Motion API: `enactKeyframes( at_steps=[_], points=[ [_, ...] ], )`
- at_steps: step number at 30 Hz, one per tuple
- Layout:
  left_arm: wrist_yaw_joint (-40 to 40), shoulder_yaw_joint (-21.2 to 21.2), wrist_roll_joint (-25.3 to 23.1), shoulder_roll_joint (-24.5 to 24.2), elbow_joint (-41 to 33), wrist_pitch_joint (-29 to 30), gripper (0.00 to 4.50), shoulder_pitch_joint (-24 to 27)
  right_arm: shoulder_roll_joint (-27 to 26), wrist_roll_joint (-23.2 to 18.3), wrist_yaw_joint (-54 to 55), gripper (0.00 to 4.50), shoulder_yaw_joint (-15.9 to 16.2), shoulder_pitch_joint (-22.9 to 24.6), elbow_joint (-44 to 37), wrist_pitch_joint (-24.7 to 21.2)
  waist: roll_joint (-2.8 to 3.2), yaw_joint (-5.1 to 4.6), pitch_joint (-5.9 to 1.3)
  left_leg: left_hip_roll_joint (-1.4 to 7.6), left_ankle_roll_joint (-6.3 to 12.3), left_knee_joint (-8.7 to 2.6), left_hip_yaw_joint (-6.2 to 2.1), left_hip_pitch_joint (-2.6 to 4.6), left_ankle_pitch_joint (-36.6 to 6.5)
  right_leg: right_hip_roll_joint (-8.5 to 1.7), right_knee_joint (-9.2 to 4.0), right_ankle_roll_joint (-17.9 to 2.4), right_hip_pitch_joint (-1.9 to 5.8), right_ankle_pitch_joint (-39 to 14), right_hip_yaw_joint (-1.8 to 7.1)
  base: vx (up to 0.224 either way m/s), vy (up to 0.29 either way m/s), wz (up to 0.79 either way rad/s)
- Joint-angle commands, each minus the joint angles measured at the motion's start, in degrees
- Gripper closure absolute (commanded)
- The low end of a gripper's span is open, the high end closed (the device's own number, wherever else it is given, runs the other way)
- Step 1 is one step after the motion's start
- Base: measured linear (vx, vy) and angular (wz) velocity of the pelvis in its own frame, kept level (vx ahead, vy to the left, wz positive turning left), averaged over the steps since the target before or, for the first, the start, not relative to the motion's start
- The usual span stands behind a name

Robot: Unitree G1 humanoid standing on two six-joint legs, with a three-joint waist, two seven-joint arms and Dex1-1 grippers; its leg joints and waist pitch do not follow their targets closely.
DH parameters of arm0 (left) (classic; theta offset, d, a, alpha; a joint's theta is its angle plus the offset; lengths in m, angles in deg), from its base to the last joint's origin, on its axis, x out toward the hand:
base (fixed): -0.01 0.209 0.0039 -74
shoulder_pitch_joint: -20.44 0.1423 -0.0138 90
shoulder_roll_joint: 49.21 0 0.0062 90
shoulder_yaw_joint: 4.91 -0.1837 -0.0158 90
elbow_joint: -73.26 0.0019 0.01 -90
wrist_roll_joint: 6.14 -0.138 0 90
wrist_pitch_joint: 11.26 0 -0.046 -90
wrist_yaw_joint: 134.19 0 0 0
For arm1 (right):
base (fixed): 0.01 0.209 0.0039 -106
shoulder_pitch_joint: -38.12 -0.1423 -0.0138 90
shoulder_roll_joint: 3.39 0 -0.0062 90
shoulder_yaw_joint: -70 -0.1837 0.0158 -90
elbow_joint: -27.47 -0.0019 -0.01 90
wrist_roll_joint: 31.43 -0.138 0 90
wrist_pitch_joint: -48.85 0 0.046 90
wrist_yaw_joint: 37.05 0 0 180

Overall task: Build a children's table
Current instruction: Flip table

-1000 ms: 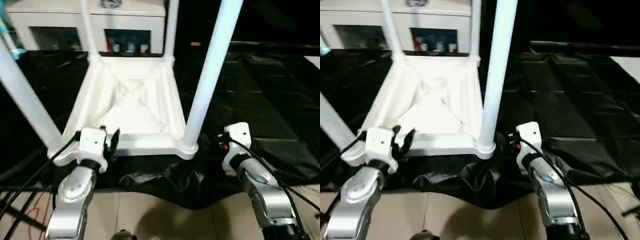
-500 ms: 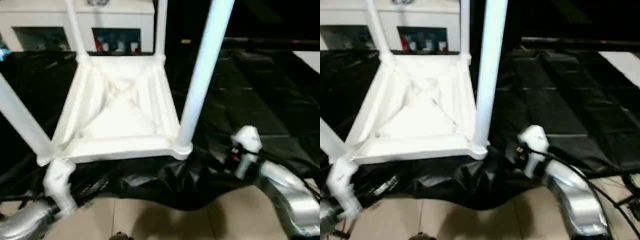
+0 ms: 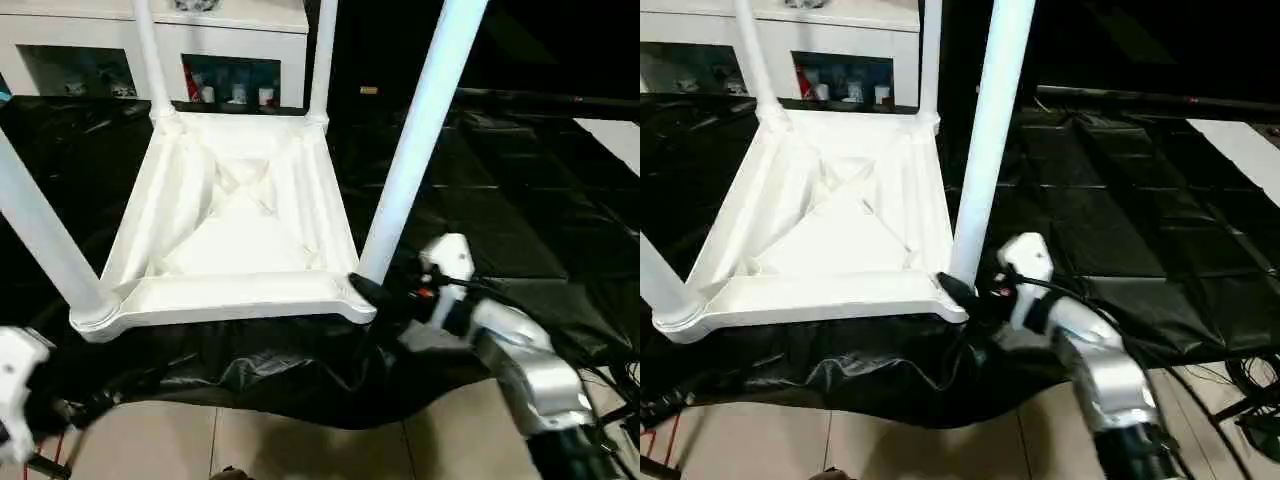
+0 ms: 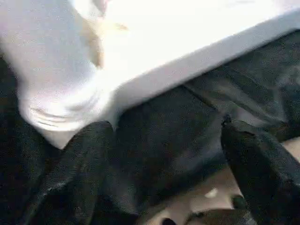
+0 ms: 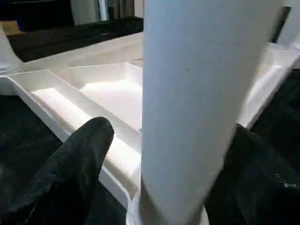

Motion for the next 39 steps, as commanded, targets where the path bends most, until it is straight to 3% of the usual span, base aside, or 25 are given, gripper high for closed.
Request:
enactKeyframes(
  at_steps=[1,7,13,16,20,24,27,31,33,39],
  points=[
    [2.3,0.3,-1.5,-0.2,0.9,-1.0,0.09,-1.4,0.0,1.2,1.3,0.57,-0.4,-1.2,2.0,0.8,1.41,-0.37,-1.9,2.74,-2.27,-5.54,-1.08,1.73,-18.3,-3.93,-5.01,-8.9,0.14,-7.0,2.79,0.0,0.0,0.0],
    [12.0,-0.9,-5.4,3.5,4.3,-2.3,0.0,-9.5,-2.7,2.4,7.1,0.96,-2.1,-4.2,7.9,1.7,1.3,-0.2,-2.26,2.69,-2.69,-5.24,-1.02,1.77,-15.3,-4.08,-4.59,-9.4,0.56,-3.5,2.68,0.0,0.0,0.0],
    [18.6,-3.4,-5.2,9.3,5.7,-1.5,0.0,-16.6,-3.9,3.1,9.6,1.45,-3.1,-5.5,11.2,3.6,1.55,-0.2,-2.58,2.55,-2.9,-4.98,-0.98,1.62,-13.5,-3.96,-4.18,-9.8,0.94,-0.3,2.55,0.0,0.0,0.0],
    [19.6,-4.4,-5.7,10.4,5.7,-1.1,0.0,-17.5,-3.9,3.3,9.9,1.72,-3.1,-5.6,11.6,4.0,1.41,-0.12,-2.65,2.52,-2.76,-4.83,-0.94,1.54,-13.0,-4.02,-4.21,-9.9,1.07,0.4,2.54,0.0,0.0,0.0],
    [25.6,-6.7,-6.9,15.8,4.7,1.3,0.0,-19.7,-4.5,3.3,11.5,2.06,-3.4,-5.6,12.3,4.7,1.55,-0.11,-2.61,2.64,-2.99,-4.84,-0.94,1.61,-13.9,-3.99,-4.31,-10.3,1.06,-0.1,2.53,0.0,0.0,0.0],
    [33.0,-10.3,-11.2,20.5,5.0,2.6,0.0,-20.9,-5.4,3.7,14.6,2.32,-4.7,-6.0,14.0,5.8,1.49,0.04,-2.59,2.69,-2.84,-4.81,-1.0,1.62,-14.7,-4.07,-4.57,-9.8,1.05,-1.7,2.56,0.0,0.0,0.0],
    [39.0,-10.0,-13.7,23.9,5.4,2.4,0.0,-21.1,-5.8,4.1,16.9,2.56,-5.7,-6.4,15.1,6.5,1.29,0.08,-2.58,2.7,-2.69,-4.83,-1.02,1.47,-15.2,-4.13,-4.81,-9.1,1.09,-3.8,2.55,0.0,0.0,0.0],
    [42.9,-8.2,-14.0,27.1,5.6,-0.9,0.0,-22.0,-6.3,3.5,17.7,2.62,-6.3,-6.6,15.6,6.7,1.18,0.14,-2.55,2.65,-2.46,-4.8,-1.08,1.36,-15.0,-4.07,-5.05,-8.8,1.06,-4.2,2.51,0.0,0.0,0.0],
    [43.6,-8.0,-14.1,27.5,5.5,-1.5,0.26,-22.1,-6.3,3.6,17.8,2.63,-6.3,-6.7,15.7,6.8,0.95,0.13,-2.63,2.63,-2.22,-4.78,-1.11,1.29,-14.4,-4.02,-4.94,-8.4,1.08,-3.4,2.45,0.0,0.0,0.0],
    [47.4,-5.6,-13.3,32.7,4.3,-11.7,0.78,-22.3,-6.5,4.0,18.2,2.63,-6.2,-6.9,16.9,7.8,0.89,0.04,-2.62,2.71,-1.94,-4.79,-1.18,1.08,-14.6,-4.21,-5.08,-8.2,1.16,-3.6,2.46,0.0,0.0,0.0]
  ],
)
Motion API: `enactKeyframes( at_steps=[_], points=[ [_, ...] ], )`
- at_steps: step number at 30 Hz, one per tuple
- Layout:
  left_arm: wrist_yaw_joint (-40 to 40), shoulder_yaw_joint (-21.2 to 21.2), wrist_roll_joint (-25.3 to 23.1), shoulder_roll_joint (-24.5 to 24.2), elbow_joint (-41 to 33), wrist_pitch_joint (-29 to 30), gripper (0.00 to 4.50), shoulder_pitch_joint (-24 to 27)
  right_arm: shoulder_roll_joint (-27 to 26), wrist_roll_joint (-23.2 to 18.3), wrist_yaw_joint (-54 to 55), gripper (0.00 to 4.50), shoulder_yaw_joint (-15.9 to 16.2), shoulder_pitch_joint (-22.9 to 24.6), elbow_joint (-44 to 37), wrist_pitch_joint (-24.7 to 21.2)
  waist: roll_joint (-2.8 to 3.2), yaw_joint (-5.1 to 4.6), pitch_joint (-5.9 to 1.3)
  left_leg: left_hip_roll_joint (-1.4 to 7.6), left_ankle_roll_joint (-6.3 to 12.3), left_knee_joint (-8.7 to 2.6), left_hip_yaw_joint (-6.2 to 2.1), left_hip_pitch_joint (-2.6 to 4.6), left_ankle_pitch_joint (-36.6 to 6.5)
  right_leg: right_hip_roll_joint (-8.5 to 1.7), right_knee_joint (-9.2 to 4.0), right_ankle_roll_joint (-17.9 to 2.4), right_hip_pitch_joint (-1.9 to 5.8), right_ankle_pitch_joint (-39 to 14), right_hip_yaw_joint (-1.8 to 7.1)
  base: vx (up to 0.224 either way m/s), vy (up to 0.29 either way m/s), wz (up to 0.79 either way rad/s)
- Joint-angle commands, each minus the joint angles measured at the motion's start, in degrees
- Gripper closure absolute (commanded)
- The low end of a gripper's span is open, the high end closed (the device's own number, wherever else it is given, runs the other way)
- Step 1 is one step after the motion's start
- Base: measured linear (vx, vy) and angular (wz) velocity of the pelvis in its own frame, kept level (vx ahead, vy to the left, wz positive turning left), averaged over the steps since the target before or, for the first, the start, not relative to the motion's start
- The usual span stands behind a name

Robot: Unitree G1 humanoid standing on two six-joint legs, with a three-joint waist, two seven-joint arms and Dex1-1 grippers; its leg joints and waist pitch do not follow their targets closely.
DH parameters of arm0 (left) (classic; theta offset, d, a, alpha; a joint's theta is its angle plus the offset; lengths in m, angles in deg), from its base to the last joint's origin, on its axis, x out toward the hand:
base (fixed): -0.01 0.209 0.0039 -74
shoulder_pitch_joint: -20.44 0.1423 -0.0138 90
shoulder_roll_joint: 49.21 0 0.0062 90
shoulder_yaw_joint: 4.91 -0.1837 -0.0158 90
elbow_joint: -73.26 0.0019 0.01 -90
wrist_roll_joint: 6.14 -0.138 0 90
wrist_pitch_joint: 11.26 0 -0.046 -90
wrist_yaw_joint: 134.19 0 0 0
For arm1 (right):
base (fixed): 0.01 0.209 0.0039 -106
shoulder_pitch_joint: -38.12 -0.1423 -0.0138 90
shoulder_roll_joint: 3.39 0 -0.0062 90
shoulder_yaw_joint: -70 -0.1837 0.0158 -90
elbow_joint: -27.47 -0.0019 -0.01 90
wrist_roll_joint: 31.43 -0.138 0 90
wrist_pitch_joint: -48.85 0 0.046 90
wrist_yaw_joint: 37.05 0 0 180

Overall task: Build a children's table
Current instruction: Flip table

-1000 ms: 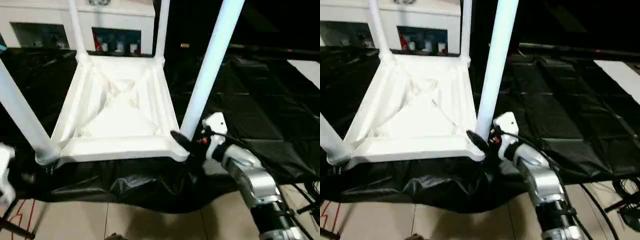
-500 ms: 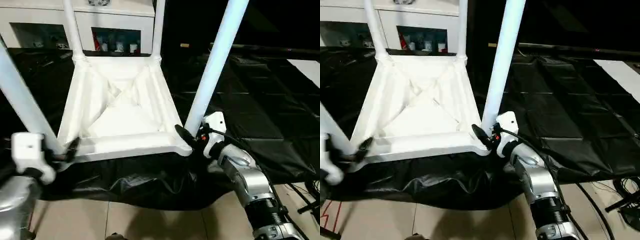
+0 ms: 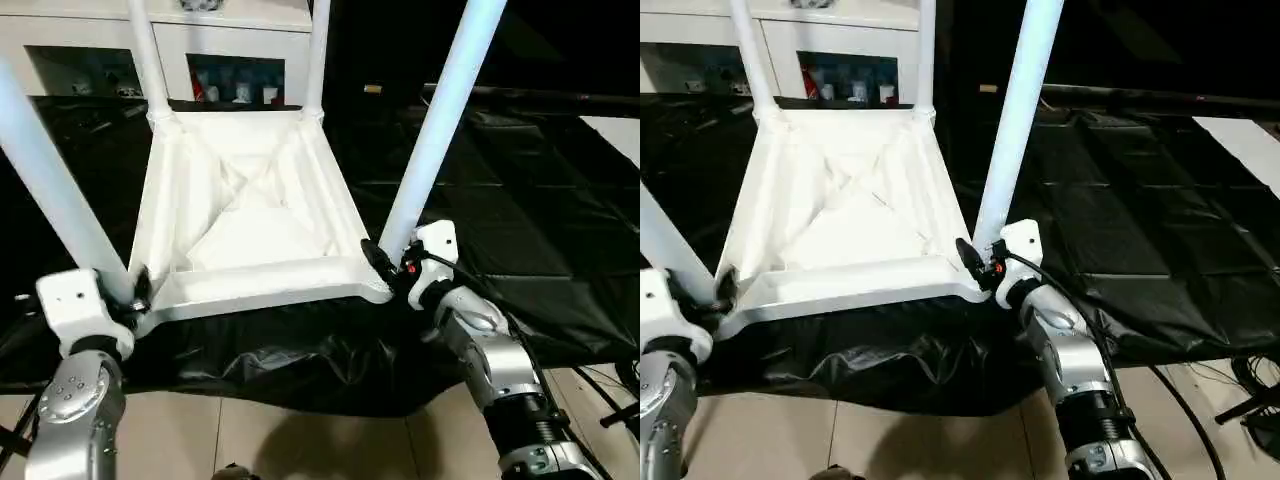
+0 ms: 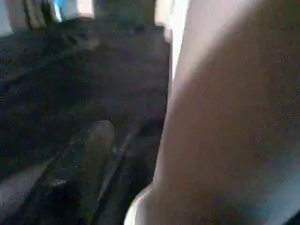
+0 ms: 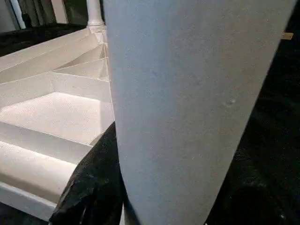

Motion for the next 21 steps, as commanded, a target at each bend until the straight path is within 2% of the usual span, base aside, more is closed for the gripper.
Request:
enactKeyframes(
  at_steps=[1,10,13,16,19,21],
  points=[
    [0.9,1.3,0.9,1.3,-1.3,-3.2,0.78,0.2,0.6,0.3,1.9,2.63,-2.3,-0.7,1.5,0.0,1.06,0.01,-2.51,2.58,-1.76,-4.87,-1.18,1.06,-14.6,-4.24,-5.26,-8.2,1.13,-3.7,2.59,0.0,0.0,0.0],
    [-0.6,-0.6,1.9,3.6,0.7,-4.7,1.51,2.4,0.7,0.6,2.9,2.63,-2.5,-0.5,2.3,0.8,1.19,-0.12,-2.43,2.64,-2.02,-4.93,-1.13,1.16,-15.3,-4.06,-5.34,-7.8,0.88,-3.7,2.61,0.0,0.0,0.0],
    [-0.2,-0.8,0.9,3.7,1.1,-5.5,1.65,2.9,0.6,0.7,3.1,2.63,-2.5,-0.5,2.5,1.0,1.15,-0.12,-2.29,2.63,-2.04,-5.04,-1.17,1.16,-16.6,-4.13,-5.55,-7.3,0.83,-5.8,2.64,0.0,0.0,0.0],
    [-0.5,-0.8,1.5,3.8,1.2,-6.5,1.95,3.1,0.4,0.8,3.4,2.63,-2.5,-0.5,2.6,1.2,1.2,-0.17,-2.3,2.67,-2.16,-5.08,-1.22,1.12,-16.7,-4.14,-5.57,-7.3,0.81,-5.7,2.65,0.0,0.0,0.0],
    [-1.2,-1.2,1.4,3.5,1.3,-7.5,2.07,2.9,0.4,0.7,3.7,2.63,-2.6,-0.6,2.7,1.4,1.4,-0.22,-2.37,2.7,-2.13,-5.05,-1.22,1.17,-16.2,-4.11,-5.42,-7.3,0.83,-4.4,2.64,0.0,0.0,0.0],
    [-2.2,-2.2,1.3,3.1,1.4,-7.8,2.17,2.1,0.5,0.9,4.9,2.63,-3.1,-0.7,2.9,1.7,1.33,-0.18,-2.3,2.68,-2.08,-5.08,-1.18,1.18,-16.2,-4.13,-5.52,-7.3,0.8,-4.5,2.66,0.0,0.0,0.0]
  ],
)
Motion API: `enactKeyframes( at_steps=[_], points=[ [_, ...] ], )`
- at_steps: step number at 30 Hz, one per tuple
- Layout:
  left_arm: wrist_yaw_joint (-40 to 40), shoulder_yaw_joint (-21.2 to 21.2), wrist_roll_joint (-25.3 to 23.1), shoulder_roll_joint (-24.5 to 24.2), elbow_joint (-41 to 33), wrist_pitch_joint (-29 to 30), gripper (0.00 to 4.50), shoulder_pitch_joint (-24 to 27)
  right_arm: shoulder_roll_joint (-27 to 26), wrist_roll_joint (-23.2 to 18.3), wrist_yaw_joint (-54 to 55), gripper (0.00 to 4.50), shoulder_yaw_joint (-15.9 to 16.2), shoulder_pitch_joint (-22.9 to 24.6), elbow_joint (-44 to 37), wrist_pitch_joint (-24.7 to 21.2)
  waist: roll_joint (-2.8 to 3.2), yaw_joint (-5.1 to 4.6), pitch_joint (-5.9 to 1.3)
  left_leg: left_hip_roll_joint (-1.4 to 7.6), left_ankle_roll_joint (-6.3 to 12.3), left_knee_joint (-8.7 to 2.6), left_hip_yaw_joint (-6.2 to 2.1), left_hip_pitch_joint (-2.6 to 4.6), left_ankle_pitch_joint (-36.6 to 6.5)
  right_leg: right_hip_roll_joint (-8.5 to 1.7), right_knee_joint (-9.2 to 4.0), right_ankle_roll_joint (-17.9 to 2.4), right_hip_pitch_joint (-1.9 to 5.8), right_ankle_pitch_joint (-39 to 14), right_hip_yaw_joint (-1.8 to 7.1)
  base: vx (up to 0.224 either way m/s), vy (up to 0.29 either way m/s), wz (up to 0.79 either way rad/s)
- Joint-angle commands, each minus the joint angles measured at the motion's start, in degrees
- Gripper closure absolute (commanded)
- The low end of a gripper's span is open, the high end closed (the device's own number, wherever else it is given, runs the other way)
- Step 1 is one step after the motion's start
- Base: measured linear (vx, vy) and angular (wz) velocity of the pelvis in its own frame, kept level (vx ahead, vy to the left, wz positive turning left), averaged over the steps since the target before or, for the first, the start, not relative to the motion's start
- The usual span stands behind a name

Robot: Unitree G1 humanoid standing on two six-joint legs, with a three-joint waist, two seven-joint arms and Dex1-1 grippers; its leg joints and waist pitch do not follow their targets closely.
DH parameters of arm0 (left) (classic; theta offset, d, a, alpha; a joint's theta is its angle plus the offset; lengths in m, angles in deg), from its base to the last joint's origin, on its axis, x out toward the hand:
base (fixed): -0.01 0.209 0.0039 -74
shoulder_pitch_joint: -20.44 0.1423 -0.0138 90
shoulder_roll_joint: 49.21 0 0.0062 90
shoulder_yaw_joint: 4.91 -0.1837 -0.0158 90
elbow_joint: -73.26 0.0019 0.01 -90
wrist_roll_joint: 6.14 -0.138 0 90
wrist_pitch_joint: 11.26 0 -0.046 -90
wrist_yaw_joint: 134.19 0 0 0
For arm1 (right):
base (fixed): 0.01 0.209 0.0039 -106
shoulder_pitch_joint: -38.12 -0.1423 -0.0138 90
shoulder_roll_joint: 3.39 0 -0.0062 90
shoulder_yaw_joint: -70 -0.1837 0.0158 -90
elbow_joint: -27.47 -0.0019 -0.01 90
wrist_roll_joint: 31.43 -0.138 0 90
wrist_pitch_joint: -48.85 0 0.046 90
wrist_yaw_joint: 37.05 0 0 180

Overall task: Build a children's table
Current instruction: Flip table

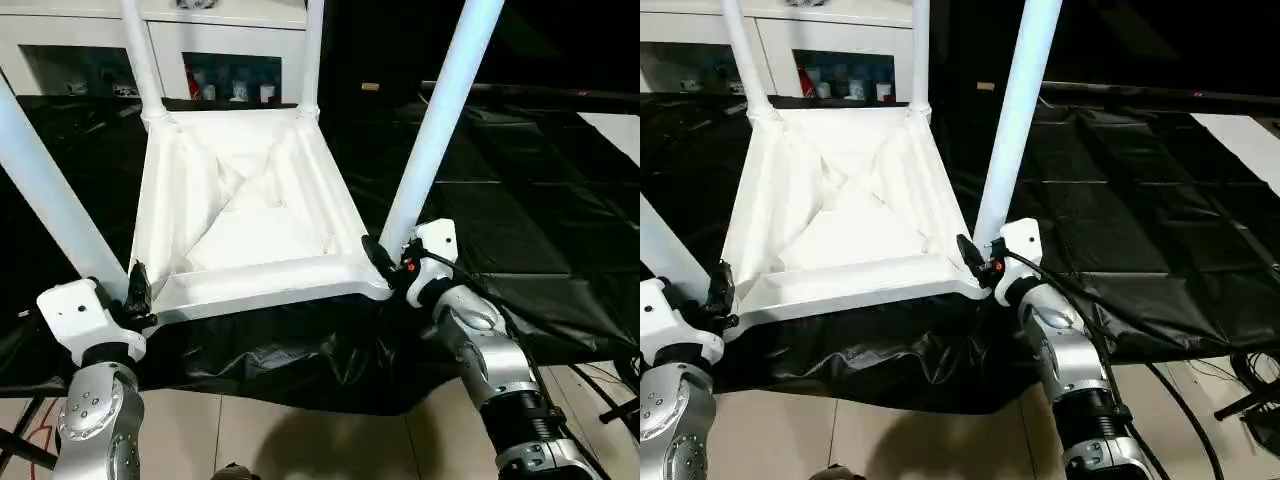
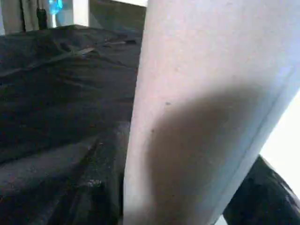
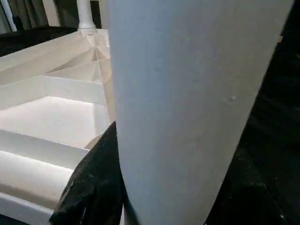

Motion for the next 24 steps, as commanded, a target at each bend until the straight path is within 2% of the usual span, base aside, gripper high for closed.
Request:
enactKeyframes(
  at_steps=[1,2,3,4,6,7,8,9,10,11,12,13,14,15,16,17,18,19,20,22,24],
  points=[
    [-1.6,-1.5,0.0,-0.5,0.7,-1.1,2.19,-1.0,0.9,0.7,4.1,2.63,-3.6,-0.5,2.0,-0.1,1.13,-0.14,-2.44,2.66,-2.14,-5.02,-1.16,1.28,-16.3,-4.13,-5.36,-7.3,0.78,-4.7,2.67,0.0,0.0,0.0],
    [-2.3,-2.3,-0.3,-0.9,1.1,-1.2,2.19,-1.4,0.9,0.8,4.9,2.63,-4.0,-0.7,2.3,0.0,1.15,-0.08,-2.42,2.67,-2.2,-5.04,-1.12,1.4,-16.6,-4.11,-5.41,-7.2,0.67,-5.5,2.68,0.0,0.0,0.0],
    [-3.3,-3.5,-0.7,-1.3,2.5,-1.3,2.22,-3.0,1.4,1.3,7.3,2.63,-5.1,-1.3,3.3,0.2,1.59,0.0,-2.42,2.68,-2.39,-5.03,-1.14,1.56,-16.7,-4.15,-5.41,-7.3,0.5,-5.7,2.72,0.0,0.0,0.0],
    [-4.7,-5.1,-1.0,-1.9,5.1,-1.5,2.25,-5.7,1.9,1.4,10.6,2.63,-7.0,-2.0,4.6,0.5,1.42,0.09,-2.34,2.57,-2.77,-4.97,-0.98,1.86,-17.8,-4.01,-5.62,-7.2,0.15,-7.5,2.73,0.0,0.0,0.0],
    [-5.4,-5.7,-1.2,-2.1,6.4,-1.5,2.28,-7.2,2.0,1.1,12.0,2.63,-8.1,-2.4,5.1,0.5,1.62,0.68,-2.41,2.57,-3.33,-4.8,-0.75,2.52,-18.6,-4.05,-5.79,-7.0,-0.34,-9.0,2.91,0.0,0.0,0.0],
    [-6.4,-6.8,-1.7,-2.4,8.8,-1.8,2.3,-9.6,2.4,0.7,13.7,2.64,-9.6,-2.7,5.6,0.6,1.61,0.87,-2.32,2.57,-3.45,-4.92,-0.73,2.14,-17.9,-4.11,-5.75,-6.8,-0.13,-8.7,2.92,0.0,0.0,0.0],
    [-6.7,-7.1,-1.8,-2.4,9.3,-1.9,2.32,-10.1,2.4,0.6,14.1,2.64,-9.8,-2.8,5.7,0.6,1.78,1.29,-2.52,2.59,-3.65,-4.81,-0.62,2.4,-17.0,-4.12,-5.68,-6.4,-0.28,-7.6,2.92,0.0,0.0,0.0],
    [-7.4,-7.7,-2.2,-2.6,10.8,-2.0,2.35,-11.7,2.7,0.5,14.8,2.64,-10.4,-2.9,5.9,0.7,1.7,1.44,-2.61,2.57,-3.7,-4.82,-0.71,2.07,-15.3,-4.11,-5.31,-6.4,0.1,-4.8,2.88,0.0,0.0,0.0],
    [-8.4,-8.9,-2.8,-2.5,13.1,-2.1,2.36,-14.4,3.4,0.7,15.7,2.64,-10.9,-3.1,6.3,0.9,2.37,1.55,-2.95,2.58,-3.75,-4.77,-1.04,1.49,-11.8,-4.24,-4.59,-6.2,0.78,-0.2,2.67,0.0,0.0,0.0],
    [-8.8,-9.4,-3.0,-2.4,14.1,-2.2,2.36,-15.6,3.7,0.7,16.1,2.64,-11.1,-3.2,6.5,1.0,2.26,1.66,-3.17,2.53,-3.79,-4.6,-0.89,1.73,-10.8,-4.03,-4.62,-6.0,0.69,1.8,2.52,0.0,0.0,0.0],
    [-9.5,-10.3,-3.2,-2.1,15.7,-2.3,2.36,-17.5,4.1,0.8,16.5,2.64,-11.3,-3.3,6.6,1.1,1.9,1.89,-3.3,2.34,-3.54,-4.24,-0.7,1.79,-9.7,-3.85,-4.3,-6.2,0.64,5.4,2.54,0.0,0.0,0.0],
    [-10.1,-11.3,-3.6,-1.8,17.7,-2.7,2.37,-19.4,4.4,0.8,16.8,2.64,-11.5,-3.6,6.9,1.3,1.92,2.07,-3.53,2.31,-3.37,-4.11,-0.73,1.62,-8.6,-3.97,-3.95,-6.4,0.95,7.4,2.51,0.0,0.0,0.0],
    [-10.2,-11.6,-3.7,-1.8,18.2,-2.8,2.37,-19.9,4.5,0.9,16.9,2.64,-11.5,-3.6,7.0,1.3,2.9,2.06,-3.49,2.2,-3.45,-4.04,-0.83,1.35,-7.8,-4.01,-3.81,-6.4,0.9,8.8,2.52,0.0,0.0,0.0],
    [-10.3,-12.2,-4.3,-1.6,19.5,-3.2,2.37,-21.1,4.7,1.0,16.5,2.64,-11.3,-4.0,7.4,1.3,2.34,1.98,-3.5,2.19,-3.28,-3.97,-0.73,1.3,-7.5,-3.94,-3.82,-6.5,1.08,10.4,2.4,0.0,0.0,0.0],
    [-10.1,-12.6,-4.7,-1.5,20.3,-3.4,2.37,-21.7,5.0,1.3,15.9,2.64,-11.0,-4.2,7.7,1.4,2.19,1.95,-3.59,2.1,-2.91,-3.93,-0.8,0.98,-6.9,-3.97,-3.68,-6.7,1.47,11.5,2.31,0.0,0.0,0.0],
    [-9.7,-13.0,-5.4,-1.5,21.0,-3.6,2.37,-22.5,5.3,1.5,14.7,2.64,-10.4,-4.7,8.4,1.1,3.34,1.98,-3.7,2.11,-3.13,-3.8,-0.95,1.02,-6.8,-4.08,-3.45,-6.8,1.4,12.1,2.26,0.0,0.0,0.0],
    [-8.9,-13.1,-6.0,-1.6,22.1,-3.9,2.38,-23.3,5.6,2.0,13.4,2.64,-9.6,-5.5,9.6,0.6,2.6,1.45,-3.7,1.98,-2.75,-3.78,-0.89,0.78,-7.2,-4.02,-3.59,-7.4,1.85,12.7,2.19,0.0,0.0,0.0],
    [-8.7,-13.0,-6.0,-1.5,22.2,-3.8,2.38,-23.4,5.6,2.1,13.2,2.64,-9.4,-5.7,9.8,0.5,2.6,1.32,-3.82,1.96,-2.39,-3.67,-0.85,0.78,-6.8,-4.06,-3.5,-7.8,1.88,13.2,2.17,0.0,0.0,0.0],
    [-8.0,-12.7,-6.0,-1.4,22.3,-3.5,2.39,-23.6,5.7,1.9,11.6,2.29,-9.0,-6.1,10.6,1.0,2.85,1.11,-3.81,1.96,-2.0,-3.58,-0.89,0.62,-6.2,-4.14,-3.4,-8.3,1.89,13.8,2.18,0.0,0.0,0.0],
    [-5.8,-11.7,-6.2,-1.1,22.4,-2.6,2.39,-23.9,5.7,1.8,9.7,1.94,-8.4,-6.9,12.0,1.9,2.84,0.55,-3.74,2.0,-0.39,-3.41,-0.76,0.41,-6.0,-4.13,-3.48,-9.6,2.0,14.1,2.14,0.0,0.0,0.0],
    [-5.4,-11.3,-6.3,-1.1,22.8,-2.8,2.39,-24.2,5.6,1.6,9.6,1.85,-8.5,-7.2,12.3,2.1,2.88,0.24,-3.68,2.08,0.55,-3.4,-0.77,0.4,-6.0,-4.18,-3.57,-10.6,2.0,13.2,2.09,0.0,0.0,0.0]
  ],
)
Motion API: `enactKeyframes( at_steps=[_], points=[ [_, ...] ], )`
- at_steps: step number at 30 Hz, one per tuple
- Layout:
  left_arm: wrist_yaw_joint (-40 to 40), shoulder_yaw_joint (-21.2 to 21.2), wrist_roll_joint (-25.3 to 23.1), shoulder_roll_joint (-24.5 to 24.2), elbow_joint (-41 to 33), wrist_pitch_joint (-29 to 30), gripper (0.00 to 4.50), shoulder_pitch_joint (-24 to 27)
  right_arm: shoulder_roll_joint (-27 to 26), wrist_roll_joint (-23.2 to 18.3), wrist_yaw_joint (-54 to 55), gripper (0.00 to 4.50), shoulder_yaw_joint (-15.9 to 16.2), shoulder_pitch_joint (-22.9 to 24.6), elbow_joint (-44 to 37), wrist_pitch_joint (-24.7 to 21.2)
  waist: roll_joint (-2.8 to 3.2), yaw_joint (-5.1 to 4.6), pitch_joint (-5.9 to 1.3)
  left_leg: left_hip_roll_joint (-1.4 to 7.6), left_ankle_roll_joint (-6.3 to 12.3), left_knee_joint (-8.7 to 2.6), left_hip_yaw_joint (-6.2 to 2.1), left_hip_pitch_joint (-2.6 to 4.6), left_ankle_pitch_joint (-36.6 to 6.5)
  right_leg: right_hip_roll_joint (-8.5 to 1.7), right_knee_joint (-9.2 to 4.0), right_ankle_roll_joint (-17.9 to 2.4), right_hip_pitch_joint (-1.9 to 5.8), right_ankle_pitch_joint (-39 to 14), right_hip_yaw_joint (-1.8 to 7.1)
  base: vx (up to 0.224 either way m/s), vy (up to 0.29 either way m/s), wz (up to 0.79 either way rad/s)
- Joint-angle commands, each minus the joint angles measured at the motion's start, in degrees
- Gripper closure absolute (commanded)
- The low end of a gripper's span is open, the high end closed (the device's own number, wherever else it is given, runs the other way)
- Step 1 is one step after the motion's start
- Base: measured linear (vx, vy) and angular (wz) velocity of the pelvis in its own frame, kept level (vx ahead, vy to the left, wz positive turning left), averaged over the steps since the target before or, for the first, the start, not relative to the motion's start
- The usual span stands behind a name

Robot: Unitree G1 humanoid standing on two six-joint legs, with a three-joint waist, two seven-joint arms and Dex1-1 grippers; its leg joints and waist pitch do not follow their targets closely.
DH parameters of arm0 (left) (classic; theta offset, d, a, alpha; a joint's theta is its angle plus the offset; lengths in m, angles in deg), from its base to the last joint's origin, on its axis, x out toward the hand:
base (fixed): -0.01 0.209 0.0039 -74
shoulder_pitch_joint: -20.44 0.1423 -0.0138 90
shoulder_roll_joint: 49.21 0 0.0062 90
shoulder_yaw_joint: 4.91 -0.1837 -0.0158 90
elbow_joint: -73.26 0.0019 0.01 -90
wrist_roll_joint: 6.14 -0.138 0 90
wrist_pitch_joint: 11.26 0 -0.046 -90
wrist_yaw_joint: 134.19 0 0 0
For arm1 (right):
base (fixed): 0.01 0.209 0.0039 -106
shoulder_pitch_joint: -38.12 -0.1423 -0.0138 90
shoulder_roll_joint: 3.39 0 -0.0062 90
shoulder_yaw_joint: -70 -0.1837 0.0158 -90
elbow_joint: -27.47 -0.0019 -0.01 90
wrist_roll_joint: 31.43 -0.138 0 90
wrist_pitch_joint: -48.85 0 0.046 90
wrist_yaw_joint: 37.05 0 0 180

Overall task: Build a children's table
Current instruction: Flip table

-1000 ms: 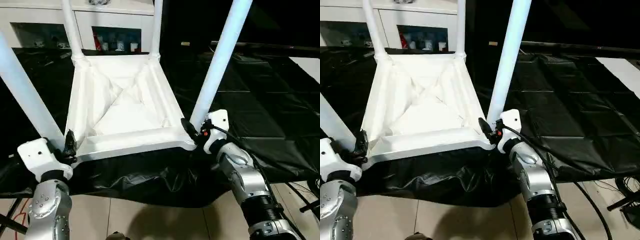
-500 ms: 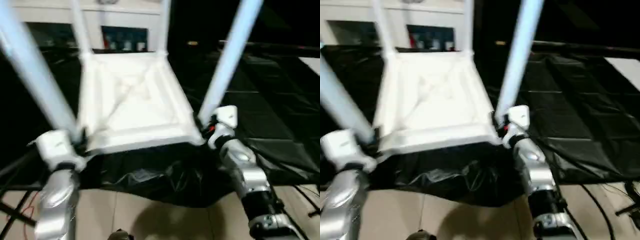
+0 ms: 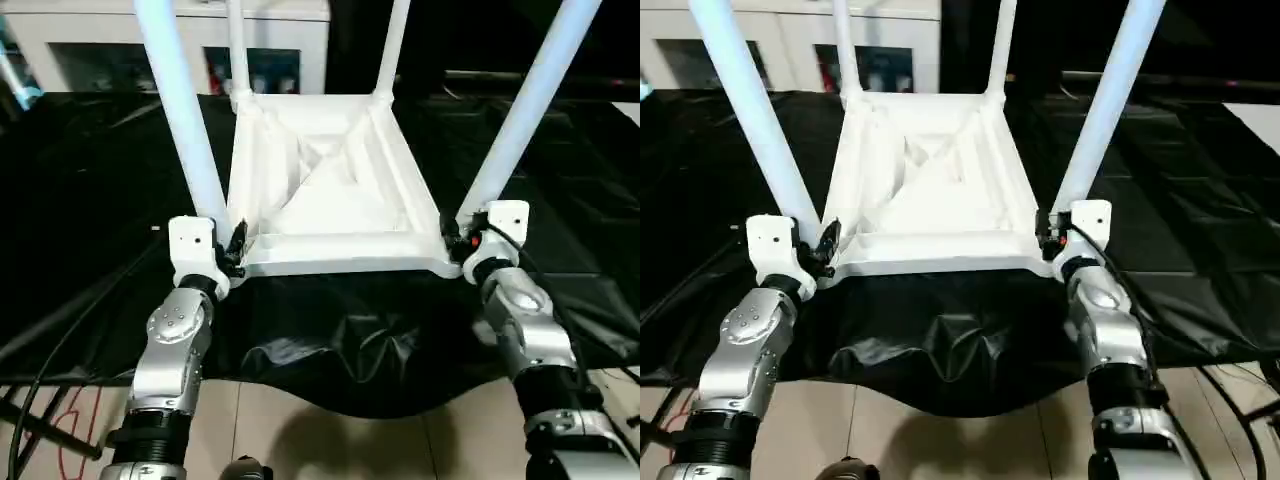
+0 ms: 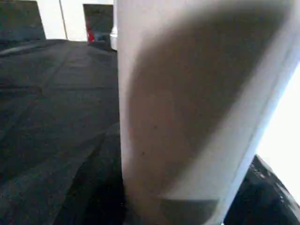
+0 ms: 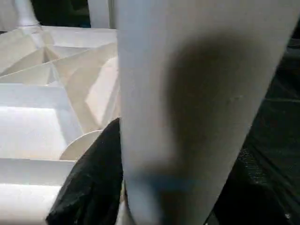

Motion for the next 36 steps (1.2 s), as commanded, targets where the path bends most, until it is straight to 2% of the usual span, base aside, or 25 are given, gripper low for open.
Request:
enactKeyframes(
  at_steps=[1,4,8,10,11,12,13,14,15,16,19,21,23,24,25,27,28,29,30,32,33,34,35,36],
  points=[
    [0.9,0.1,0.3,0.4,-0.3,-1.0,2.39,-2.4,-0.6,0.2,-0.6,1.73,0.7,0.2,0.8,-0.1,0.53,-0.2,-4.18,2.14,0.67,-3.53,-0.86,1.63,-6.8,-4.06,-3.6,-11.5,2.36,12.2,2.14,0.0,0.0,0.0],
    [1.9,0.5,-0.1,0.3,0.1,-1.3,2.39,-2.5,-1.1,-1.0,-0.8,1.46,-0.2,1.3,-1.6,0.5,0.66,-0.26,-4.05,2.32,0.95,-3.68,-0.86,1.77,-7.7,-4.1,-3.74,-12.3,2.19,9.6,2.12,0.0,0.0,0.0],
    [2.7,0.8,-0.4,0.1,0.2,-1.0,2.39,-1.9,-1.7,-2.2,-0.9,1.07,-0.8,5.2,-7.8,0.2,0.69,-0.24,-4.02,2.46,1.16,-3.83,-0.98,1.77,-8.1,-4.13,-3.84,-11.6,2.17,9.2,2.22,0.0,0.0,0.0],
    [2.7,0.8,-0.4,0.1,0.4,-1.1,2.39,-1.7,-1.8,-3.3,-0.8,1.01,-1.2,9.8,-14.8,-1.1,0.6,-0.3,-3.98,2.46,1.29,-3.81,-0.94,1.75,-8.3,-4.13,-3.9,-11.6,2.1,8.8,2.28,0.0,0.0,0.0],
    [2.7,0.8,-0.4,0.2,0.3,-1.1,2.39,-1.6,-1.9,-3.9,-0.8,0.91,-1.4,11.2,-17.1,-1.7,0.1,-0.37,-3.81,2.42,1.54,-3.95,-0.9,1.65,-8.2,-4.08,-4.1,-11.3,2.24,8.5,2.32,0.0,0.0,0.0],
    [2.7,0.9,-0.4,0.2,0.3,-1.1,2.39,-1.5,-2.1,-4.7,-0.8,0.8,-1.6,12.7,-19.6,-2.4,0.35,-0.13,-3.91,2.5,1.88,-3.96,-1.02,1.68,-8.0,-4.2,-3.96,-10.6,2.23,8.3,2.35,0.0,0.0,0.0],
    [2.6,0.8,-0.3,0.3,0.2,-1.0,2.39,-1.3,-2.1,-6.4,-1.4,0.68,-1.9,16.3,-25.7,-4.0,0.3,-0.22,-3.78,2.51,2.06,-4.08,-1.0,1.77,-8.7,-4.15,-4.21,-10.4,2.05,7.2,2.35,0.0,0.0,0.0],
    [2.6,0.8,-0.3,0.3,0.2,-1.0,2.4,-1.3,-2.1,-6.6,-1.5,0.65,-1.8,16.8,-26.6,-4.2,0.31,-0.21,-3.69,2.53,2.08,-4.14,-1.0,1.78,-9.3,-4.14,-4.34,-10.1,2.01,6.4,2.39,0.0,0.0,0.0],
    [2.5,0.9,-0.1,0.3,0.1,-0.8,2.4,-1.2,-1.6,-7.3,-2.5,0.59,-1.4,18.6,-29.7,-5.2,0.37,-0.26,-3.68,2.55,1.96,-4.17,-1.05,1.76,-9.6,-4.14,-4.33,-10.1,1.98,5.7,2.38,0.0,0.0,0.0],
    [2.4,0.9,0.1,0.4,0.1,-0.8,2.4,-1.2,-1.0,-7.9,-3.7,0.48,-0.8,19.9,-32.0,-6.3,0.32,-0.37,-3.51,2.53,1.55,-4.36,-1.07,1.72,-11.2,-4.17,-4.7,-9.8,1.94,2.9,2.4,0.0,0.0,0.0],
    [2.0,2.0,2.4,1.1,0.3,0.4,2.4,-1.2,2.4,-13.0,-11.0,0.26,2.3,24.9,-40.6,-11.4,0.43,-0.22,-3.39,2.62,1.55,-4.46,-1.17,1.77,-12.2,-4.22,-4.96,-9.1,1.94,1.0,2.52,0.0,0.0,0.0],
    [1.2,3.1,5.0,1.9,0.3,2.4,2.4,-1.4,4.6,-17.2,-15.2,0.21,4.4,27.3,-45.8,-15.3,0.19,-0.29,-3.33,2.44,1.64,-4.36,-1.09,1.63,-12.5,-4.2,-5.14,-9.0,1.97,-0.1,2.53,0.0,0.0,0.0],
    [0.5,4.5,8.0,2.8,0.2,5.1,2.4,-1.6,5.5,-19.5,-17.1,0.21,5.7,28.1,-48.6,-18.6,0.27,-0.31,-3.22,2.46,1.85,-4.42,-1.15,1.55,-12.5,-4.2,-5.19,-9.0,1.91,-1.1,2.54,0.0,0.0,0.0],
    [0.2,5.5,10.0,3.4,0.1,6.9,2.4,-1.7,5.8,-20.5,-18.0,0.21,6.5,28.2,-49.8,-20.5,-0.16,-0.4,-3.06,2.43,1.96,-4.48,-1.14,1.52,-13.0,-4.26,-5.5,-9.1,1.68,-3.6,2.52,0.0,0.0,0.0],
    [0.2,6.0,11.0,3.7,0.1,7.7,2.4,-1.8,5.8,-20.7,-18.4,0.21,7.0,28.0,-50.0,-21.1,-0.09,-0.43,-3.13,2.32,1.82,-4.37,-1.14,1.47,-12.9,-4.31,-5.36,-9.3,1.73,-4.4,2.5,0.0,0.0,0.0],
    [0.7,8.4,14.9,5.1,-0.4,10.2,2.4,-2.4,5.5,-18.1,-18.0,0.21,8.9,26.2,-49.0,-22.8,-0.03,-0.44,-3.02,2.24,1.48,-4.4,-1.07,1.4,-12.8,-4.42,-5.74,-9.3,1.46,-7.9,2.53,0.0,0.0,0.0],
    [0.8,8.6,15.3,5.2,-0.4,10.4,2.4,-2.4,5.5,-18.0,-18.0,0.21,9.0,26.1,-48.9,-23.0,-0.13,-0.44,-3.03,2.2,1.16,-4.35,-1.03,1.38,-12.5,-4.38,-5.79,-9.1,1.4,-9.1,2.54,0.0,0.0,0.0],
    [2.1,10.9,18.9,6.5,-1.2,12.6,2.4,-2.9,5.2,-17.4,-17.1,0.21,10.3,24.2,-47.5,-26.1,-0.52,-0.4,-3.08,2.23,1.17,-4.28,-0.98,1.36,-12.1,-4.42,-5.76,-9.0,1.43,-9.1,2.57,0.0,0.0,0.0],
    [2.3,11.6,20.1,7.0,-2.4,14.2,2.4,-2.8,4.8,-17.3,-16.0,0.21,11.0,22.5,-45.9,-28.0,-0.7,-0.55,-3.11,2.06,1.27,-4.19,-0.99,1.17,-10.3,-4.36,-5.43,-9.8,1.52,-8.2,2.42,0.0,0.0,0.0],
    [2.0,11.2,20.1,7.1,-3.3,14.9,2.4,-2.3,4.2,-18.3,-15.7,0.04,11.0,21.7,-45.1,-29.2,-0.39,-0.49,-3.2,2.07,1.47,-3.98,-0.88,1.16,-9.2,-4.42,-5.41,-9.9,1.4,-7.3,2.54,0.0,0.0,0.0],
    [1.6,10.8,20.0,7.2,-4.0,15.9,2.4,-1.9,3.6,-18.1,-14.7,0.0,10.9,20.7,-44.2,-29.7,-0.84,-0.28,-3.34,2.16,1.68,-3.89,-0.77,1.17,-8.1,-4.28,-5.31,-9.8,1.45,-5.0,2.56,0.0,0.0,0.0],
    [1.0,10.4,19.9,7.2,-4.7,16.4,2.4,-1.5,2.4,-19.3,-13.9,0.0,10.0,19.7,-43.2,-30.0,-0.46,-0.15,-3.57,2.17,1.99,-3.87,-0.91,1.08,-6.3,-4.29,-4.81,-10.2,1.59,-1.6,2.49,0.0,0.0,0.0],
    [1.0,10.4,19.9,7.2,-4.7,16.4,2.4,-1.5,2.4,-19.3,-13.9,0.0,10.0,19.7,-43.2,-30.0,-0.46,-0.15,-3.57,2.17,1.99,-3.87,-0.91,1.08,-6.3,-4.29,-4.81,-10.2,1.59,-1.6,2.49,0.0,0.0,0.0],
    [0.6,10.2,19.8,7.2,-5.1,16.7,2.4,-1.3,1.4,-20.2,-13.4,0.0,9.5,19.0,-42.5,-30.2,-0.49,-0.2,-3.7,2.16,2.39,-3.74,-0.93,1.0,-4.9,-4.11,-4.48,-10.3,1.64,1.7,2.39,0.0,0.0,0.0]
  ],
)
